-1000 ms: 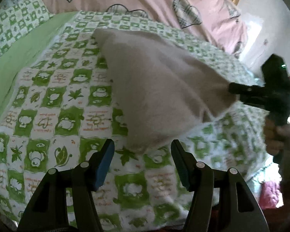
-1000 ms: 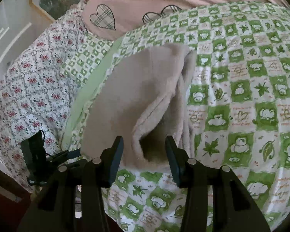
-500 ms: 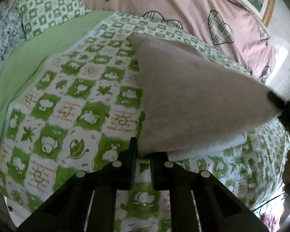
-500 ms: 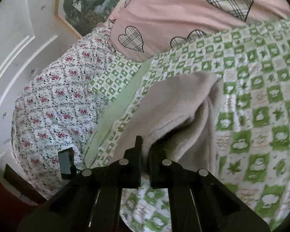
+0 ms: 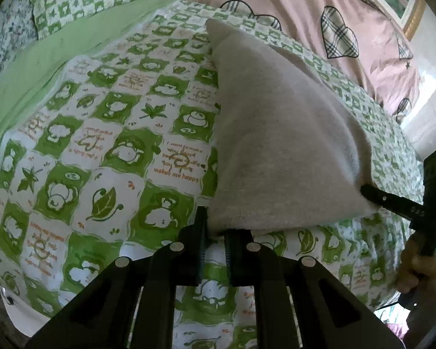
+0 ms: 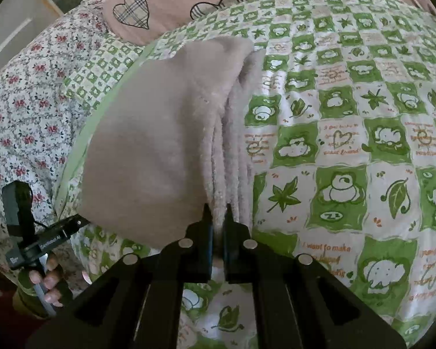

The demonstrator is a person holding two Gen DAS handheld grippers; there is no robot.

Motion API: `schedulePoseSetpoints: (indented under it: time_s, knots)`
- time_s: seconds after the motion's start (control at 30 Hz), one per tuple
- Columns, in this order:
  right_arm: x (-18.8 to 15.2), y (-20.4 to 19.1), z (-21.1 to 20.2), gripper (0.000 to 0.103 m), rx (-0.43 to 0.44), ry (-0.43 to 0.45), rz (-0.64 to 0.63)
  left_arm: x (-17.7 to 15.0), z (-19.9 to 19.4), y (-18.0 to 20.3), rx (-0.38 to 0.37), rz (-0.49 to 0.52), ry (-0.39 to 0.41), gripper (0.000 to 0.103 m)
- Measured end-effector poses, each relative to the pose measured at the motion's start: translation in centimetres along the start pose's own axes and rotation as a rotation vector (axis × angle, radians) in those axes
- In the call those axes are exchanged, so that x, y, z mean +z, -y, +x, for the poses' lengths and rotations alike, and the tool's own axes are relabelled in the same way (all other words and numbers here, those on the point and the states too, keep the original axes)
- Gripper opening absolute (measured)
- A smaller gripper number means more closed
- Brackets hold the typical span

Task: Fold small clothes
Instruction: 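Lay the folded sweater down and open both tools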

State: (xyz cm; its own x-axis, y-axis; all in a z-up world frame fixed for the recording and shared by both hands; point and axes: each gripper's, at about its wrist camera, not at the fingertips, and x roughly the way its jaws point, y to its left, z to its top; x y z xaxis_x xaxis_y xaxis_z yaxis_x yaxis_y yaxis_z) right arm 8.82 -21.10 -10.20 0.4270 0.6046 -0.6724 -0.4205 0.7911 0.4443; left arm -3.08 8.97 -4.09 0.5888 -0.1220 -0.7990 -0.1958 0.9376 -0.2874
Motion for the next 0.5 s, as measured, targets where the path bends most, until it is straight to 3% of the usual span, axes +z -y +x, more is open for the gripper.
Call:
schedulePoseSetpoints:
  time_s: [0.27, 0.4, 0.5]
  knots:
    - [0.0, -0.5, -0.5, 0.006, -0.045, 0.021, -0.005, -0.4, -0.4, 0.6, -0.009, 0.023, -0.001, 0.009]
    - [0.2, -0.7, -0.1, 0.006, -0.043, -0.020, -0.017, -0.6, -0.3, 1.0, -0.013, 0.056, -0.012, 0.009]
    - [0.7, -0.8, -1.4, 0.020, -0.036, -0.007, -0.001, -0.6, -1.3, 0.5, -0.052, 0.092, -0.026, 0.010]
